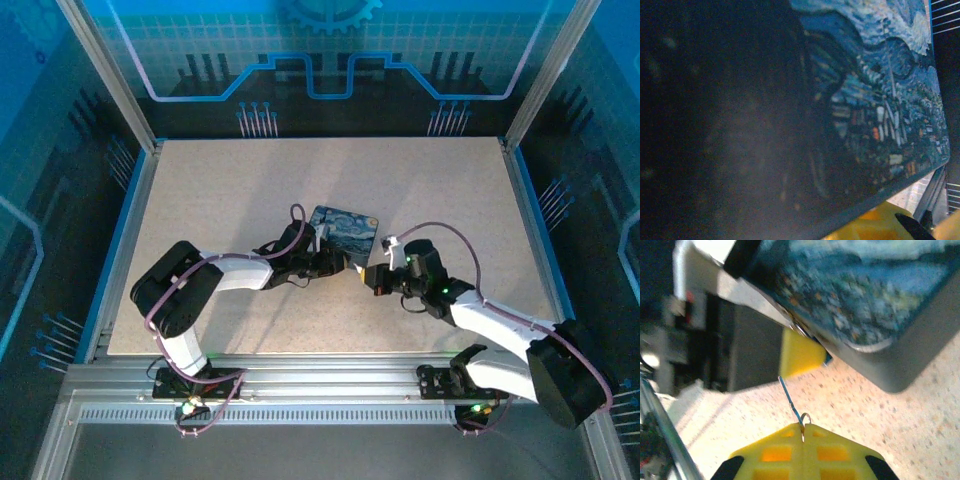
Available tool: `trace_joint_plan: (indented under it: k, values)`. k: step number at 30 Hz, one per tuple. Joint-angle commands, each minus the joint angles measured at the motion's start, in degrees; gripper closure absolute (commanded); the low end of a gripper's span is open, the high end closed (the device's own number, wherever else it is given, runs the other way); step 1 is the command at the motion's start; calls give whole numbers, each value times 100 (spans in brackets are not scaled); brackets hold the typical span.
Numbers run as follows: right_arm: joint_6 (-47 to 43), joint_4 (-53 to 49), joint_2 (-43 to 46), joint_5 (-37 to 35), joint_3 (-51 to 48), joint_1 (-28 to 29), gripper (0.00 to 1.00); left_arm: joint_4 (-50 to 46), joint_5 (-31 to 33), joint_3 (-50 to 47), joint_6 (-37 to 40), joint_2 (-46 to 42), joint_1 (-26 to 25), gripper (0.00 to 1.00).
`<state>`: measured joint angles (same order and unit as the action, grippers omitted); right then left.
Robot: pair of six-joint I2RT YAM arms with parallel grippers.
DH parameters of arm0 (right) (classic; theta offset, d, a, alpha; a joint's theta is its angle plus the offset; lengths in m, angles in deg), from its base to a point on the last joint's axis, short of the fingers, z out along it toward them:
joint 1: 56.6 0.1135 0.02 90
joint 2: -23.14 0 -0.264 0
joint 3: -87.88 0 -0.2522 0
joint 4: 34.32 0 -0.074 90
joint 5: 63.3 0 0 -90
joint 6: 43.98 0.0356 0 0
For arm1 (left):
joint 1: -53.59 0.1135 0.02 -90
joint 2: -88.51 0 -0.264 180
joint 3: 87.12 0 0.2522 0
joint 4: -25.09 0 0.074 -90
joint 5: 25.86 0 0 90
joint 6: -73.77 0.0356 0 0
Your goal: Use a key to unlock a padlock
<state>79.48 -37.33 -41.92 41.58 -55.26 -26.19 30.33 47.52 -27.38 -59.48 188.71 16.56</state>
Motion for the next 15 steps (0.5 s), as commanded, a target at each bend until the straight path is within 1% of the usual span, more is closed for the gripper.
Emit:
trace_joint_plan:
  k: [1,4,7,15]
  values:
    - [-141,344,-93,-342,-206,172,99,-78,-294,232,-250,-291,-29,78]
    - [-237,565,-358,-465,-241,320,100,-142,-342,285,-328,-324,-32,79]
    - [-325,823,-644,-543,-231,445,100,-254,-285,300,-407,-385,-31,82]
    - [-602,1203,-1117,-751,-230,499,99,-384,-268,246,-572,-510,-29,84]
